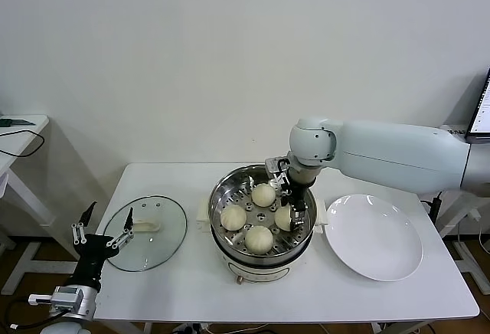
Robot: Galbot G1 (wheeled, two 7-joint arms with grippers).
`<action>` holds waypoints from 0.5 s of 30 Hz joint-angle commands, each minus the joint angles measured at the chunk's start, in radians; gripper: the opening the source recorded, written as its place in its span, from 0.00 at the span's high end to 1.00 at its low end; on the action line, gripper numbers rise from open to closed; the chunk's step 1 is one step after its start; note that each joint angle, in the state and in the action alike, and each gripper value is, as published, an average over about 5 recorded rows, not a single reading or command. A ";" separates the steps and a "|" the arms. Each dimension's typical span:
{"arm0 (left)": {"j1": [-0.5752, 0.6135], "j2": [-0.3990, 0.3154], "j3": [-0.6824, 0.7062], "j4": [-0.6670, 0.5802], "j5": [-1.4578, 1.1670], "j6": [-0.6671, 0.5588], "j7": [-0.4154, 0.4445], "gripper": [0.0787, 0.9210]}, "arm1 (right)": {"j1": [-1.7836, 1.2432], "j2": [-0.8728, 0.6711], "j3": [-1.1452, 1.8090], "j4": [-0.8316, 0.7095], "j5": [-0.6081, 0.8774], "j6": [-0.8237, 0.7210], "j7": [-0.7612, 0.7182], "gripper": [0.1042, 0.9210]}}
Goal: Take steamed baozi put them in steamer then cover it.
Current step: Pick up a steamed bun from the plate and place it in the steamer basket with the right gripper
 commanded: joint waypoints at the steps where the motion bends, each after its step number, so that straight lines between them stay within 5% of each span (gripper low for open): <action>1: 0.001 0.000 -0.002 0.000 0.000 -0.001 0.001 0.12 | -0.026 0.004 0.010 -0.014 -0.034 0.005 -0.004 0.30; 15: 0.011 -0.002 0.007 -0.010 0.006 0.001 0.000 0.12 | 0.084 -0.101 0.062 0.034 0.046 0.045 -0.058 0.12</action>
